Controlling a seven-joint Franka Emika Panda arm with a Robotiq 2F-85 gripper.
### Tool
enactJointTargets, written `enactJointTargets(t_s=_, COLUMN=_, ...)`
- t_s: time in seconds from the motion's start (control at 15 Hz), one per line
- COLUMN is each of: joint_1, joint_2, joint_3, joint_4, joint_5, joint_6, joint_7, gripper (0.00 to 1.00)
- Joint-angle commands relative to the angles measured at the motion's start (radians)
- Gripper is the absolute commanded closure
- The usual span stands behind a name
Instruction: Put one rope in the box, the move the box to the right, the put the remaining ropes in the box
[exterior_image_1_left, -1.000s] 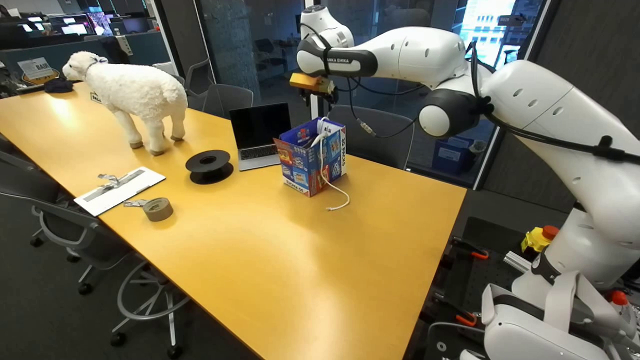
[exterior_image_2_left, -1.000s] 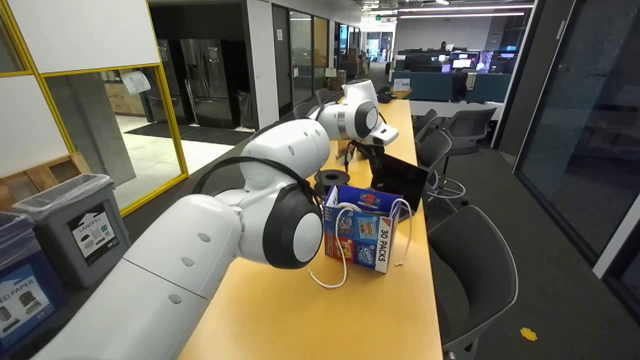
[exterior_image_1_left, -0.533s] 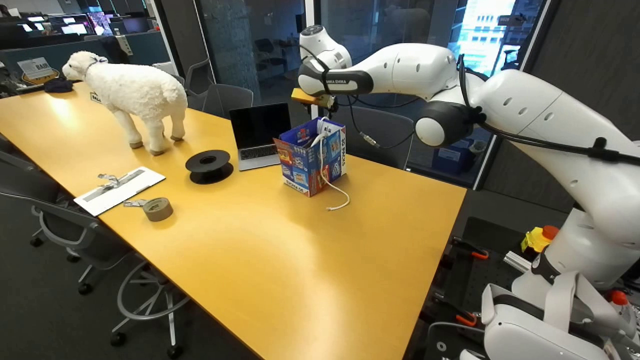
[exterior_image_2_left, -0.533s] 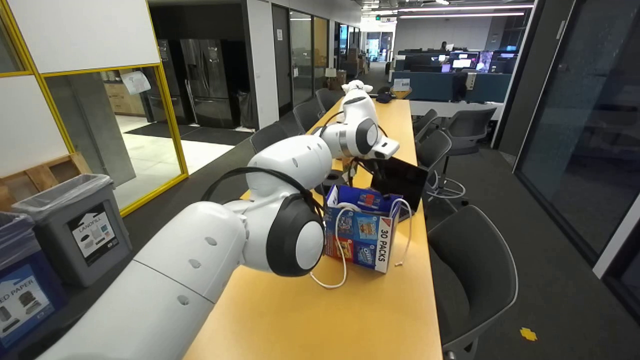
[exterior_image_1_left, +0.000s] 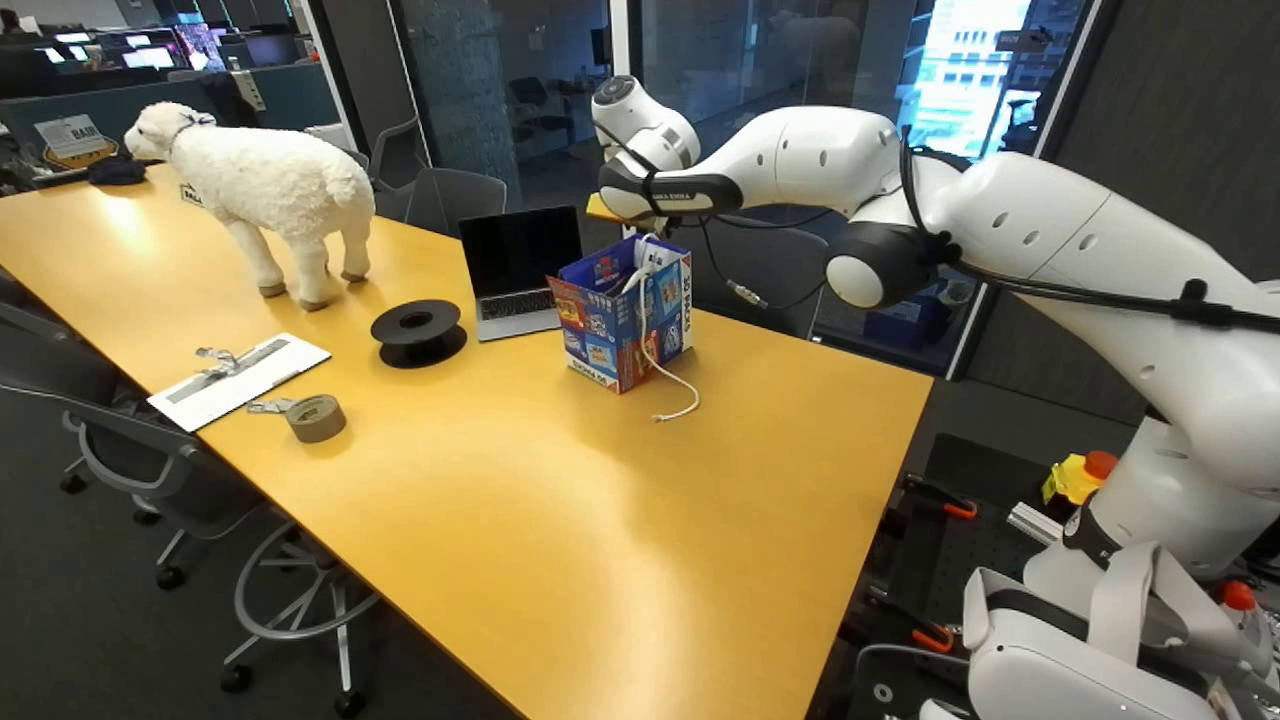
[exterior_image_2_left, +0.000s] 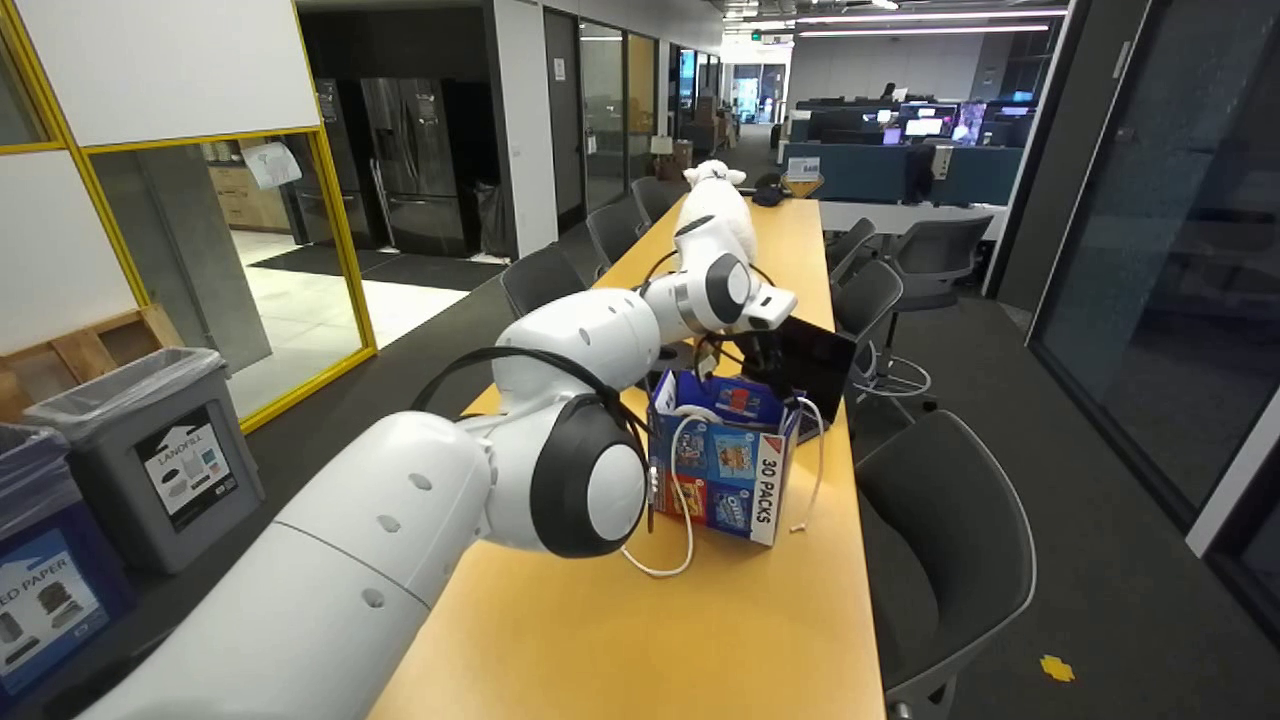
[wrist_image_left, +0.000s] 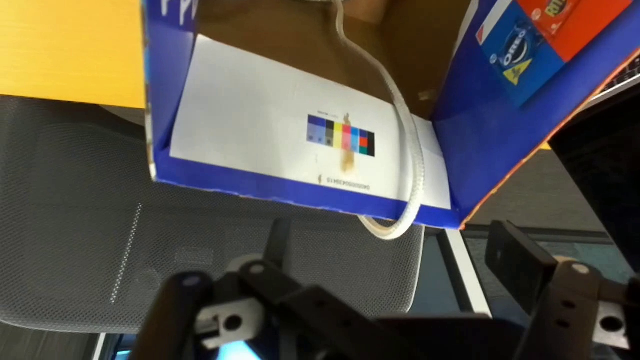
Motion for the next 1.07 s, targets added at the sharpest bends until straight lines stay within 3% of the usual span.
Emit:
enactJointTargets(t_s=0.0, joint_1=-0.005, joint_2=0.021, joint_3=-0.035, joint_4=0.021, joint_5=-0.022, joint_6=0.025, joint_7=0.047, gripper=0.0)
enactJointTargets(t_s=1.0, joint_1=-0.017, joint_2=0.057, joint_3=-0.038, joint_4=0.022, joint_5=-0.009, joint_6=0.051, joint_7=0.082, gripper=0.0)
